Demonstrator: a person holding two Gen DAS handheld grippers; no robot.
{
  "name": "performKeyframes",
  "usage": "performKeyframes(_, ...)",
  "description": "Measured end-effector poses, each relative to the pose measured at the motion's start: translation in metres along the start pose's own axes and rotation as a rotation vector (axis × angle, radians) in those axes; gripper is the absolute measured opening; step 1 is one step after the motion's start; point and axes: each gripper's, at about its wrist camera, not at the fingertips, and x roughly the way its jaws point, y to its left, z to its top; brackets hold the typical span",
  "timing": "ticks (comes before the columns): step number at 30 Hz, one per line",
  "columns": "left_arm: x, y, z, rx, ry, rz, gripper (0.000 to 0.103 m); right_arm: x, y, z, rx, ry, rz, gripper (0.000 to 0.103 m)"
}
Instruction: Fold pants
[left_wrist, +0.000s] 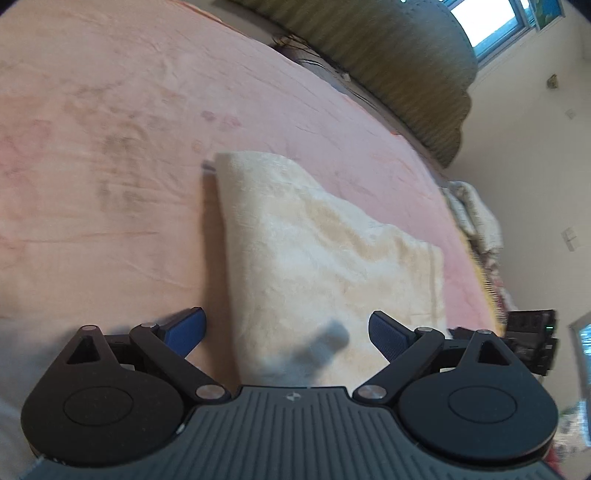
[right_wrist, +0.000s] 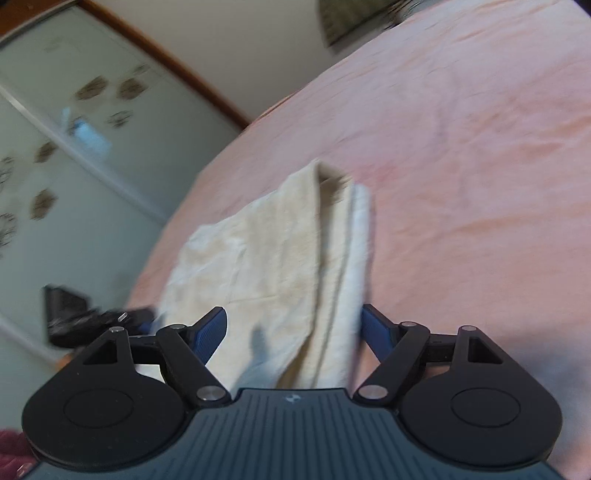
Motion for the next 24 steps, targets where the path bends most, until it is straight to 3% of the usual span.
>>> performKeyframes(3, 0.011, -0.001, 0.002, -0.029, 0.017, -0.078, 0.095, 0.009, -0.008, 0.011, 0.024, 0.018, 0.07, 0.079)
performKeyframes(5, 0.017, -0.008, -0.001, -0.012, 0.011, -0.064, 0.091, 0.022, -0.006, 0.017, 0.024, 0.024, 0.082, 0.074)
performKeyframes(6, 0.019, -0.017, -0.001, 0.017, 0.007, -0.046, 0.085, 0.028, -0.005, 0.02, 0.025, 0.021, 0.079, 0.067)
performKeyframes(7, 0.02, -0.024, -0.003, 0.057, -0.003, 0.0, 0.066, 0.033, -0.004, 0.022, 0.027, 0.022, 0.068, 0.06)
performKeyframes(8, 0.02, -0.03, -0.006, 0.101, -0.007, 0.065, 0.044, 0.037, -0.002, 0.023, 0.019, 0.023, 0.035, 0.038)
performKeyframes(9, 0.019, -0.034, -0.009, 0.136, -0.014, 0.096, 0.042, 0.039, -0.001, 0.022, 0.017, 0.022, 0.018, 0.034)
performKeyframes(12, 0.009, -0.04, -0.017, 0.145, -0.064, 0.101, 0.023, 0.034, 0.013, 0.016, -0.022, -0.005, -0.016, 0.027)
performKeyframes(16, -0.011, -0.062, -0.019, 0.248, -0.153, 0.146, 0.011, 0.023, 0.044, 0.015, -0.104, -0.044, -0.028, 0.022)
performKeyframes(20, -0.031, -0.077, -0.005, 0.328, -0.237, 0.197, 0.01, 0.023, 0.079, 0.033, -0.213, -0.07, -0.023, 0.022)
performKeyframes(24, -0.037, -0.084, 0.033, 0.386, -0.312, 0.255, 0.011, 0.038, 0.102, 0.066, -0.288, -0.124, -0.003, 0.022)
